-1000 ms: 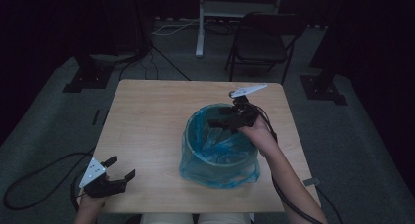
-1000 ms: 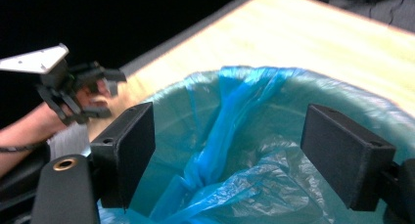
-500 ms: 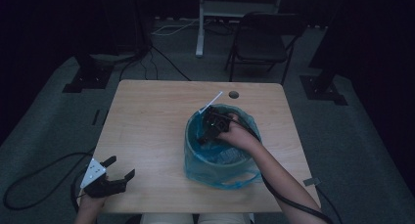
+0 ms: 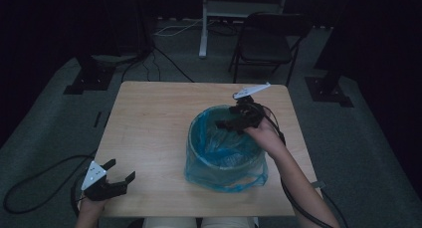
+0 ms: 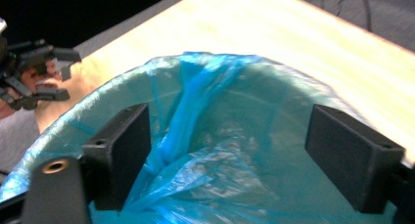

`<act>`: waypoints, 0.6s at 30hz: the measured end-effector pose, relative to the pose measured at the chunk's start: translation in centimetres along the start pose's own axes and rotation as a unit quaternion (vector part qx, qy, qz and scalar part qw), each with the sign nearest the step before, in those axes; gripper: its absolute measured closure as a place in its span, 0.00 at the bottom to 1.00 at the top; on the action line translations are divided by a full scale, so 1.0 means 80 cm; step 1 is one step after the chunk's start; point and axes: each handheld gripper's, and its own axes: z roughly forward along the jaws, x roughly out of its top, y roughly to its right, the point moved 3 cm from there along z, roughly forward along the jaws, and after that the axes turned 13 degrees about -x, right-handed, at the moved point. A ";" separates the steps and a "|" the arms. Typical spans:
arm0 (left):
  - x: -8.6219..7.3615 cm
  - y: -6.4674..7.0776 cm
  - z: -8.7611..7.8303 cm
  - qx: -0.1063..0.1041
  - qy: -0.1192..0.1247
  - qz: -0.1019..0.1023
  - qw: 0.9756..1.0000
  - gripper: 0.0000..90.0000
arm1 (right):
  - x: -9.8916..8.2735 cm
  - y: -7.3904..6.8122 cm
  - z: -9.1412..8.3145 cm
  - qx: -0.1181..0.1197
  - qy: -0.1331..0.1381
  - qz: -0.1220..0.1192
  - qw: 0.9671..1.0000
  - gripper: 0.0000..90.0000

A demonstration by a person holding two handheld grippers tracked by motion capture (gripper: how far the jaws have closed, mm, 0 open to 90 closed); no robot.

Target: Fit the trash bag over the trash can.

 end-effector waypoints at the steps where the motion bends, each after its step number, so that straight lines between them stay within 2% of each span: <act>1: -0.001 0.000 0.001 0.002 -0.003 0.000 1.000 0.11 | -0.003 0.004 -0.005 -0.004 0.015 0.001 1.000 0.17; 3: -0.002 -0.001 0.002 0.005 -0.009 -0.001 1.000 0.11 | -0.008 0.009 -0.012 -0.009 0.029 0.008 1.000 0.17; 5: -0.002 -0.001 0.002 0.004 -0.008 -0.002 1.000 0.11 | -0.014 0.016 -0.019 -0.014 0.043 0.025 0.999 0.16; 6: -0.002 -0.001 0.002 0.004 -0.008 -0.002 1.000 0.11 | -0.018 0.021 -0.024 -0.024 0.057 0.039 0.997 0.16; 9: -0.002 -0.001 0.001 0.008 -0.005 -0.004 1.000 0.11 | -0.026 0.034 -0.034 -0.030 0.080 0.069 0.994 0.16; 11: -0.002 -0.002 0.000 0.010 -0.003 -0.007 1.000 0.11 | -0.034 0.044 -0.042 -0.044 0.095 0.087 0.991 0.16; 12: -0.002 -0.003 0.000 0.009 -0.003 -0.009 1.000 0.11 | -0.037 0.048 -0.045 -0.047 0.099 0.093 0.990 0.16; 15: -0.002 -0.004 -0.001 0.012 -0.004 -0.009 1.000 0.11 | -0.042 0.051 -0.047 -0.044 0.098 0.098 0.989 0.16; 16: -0.003 -0.004 -0.001 0.013 -0.005 -0.009 1.000 0.11 | -0.057 0.057 -0.051 -0.050 0.100 0.105 0.988 0.16; 18: -0.003 -0.004 -0.002 0.013 -0.003 -0.010 1.000 0.11 | -0.068 0.062 -0.053 -0.054 0.098 0.111 0.988 0.16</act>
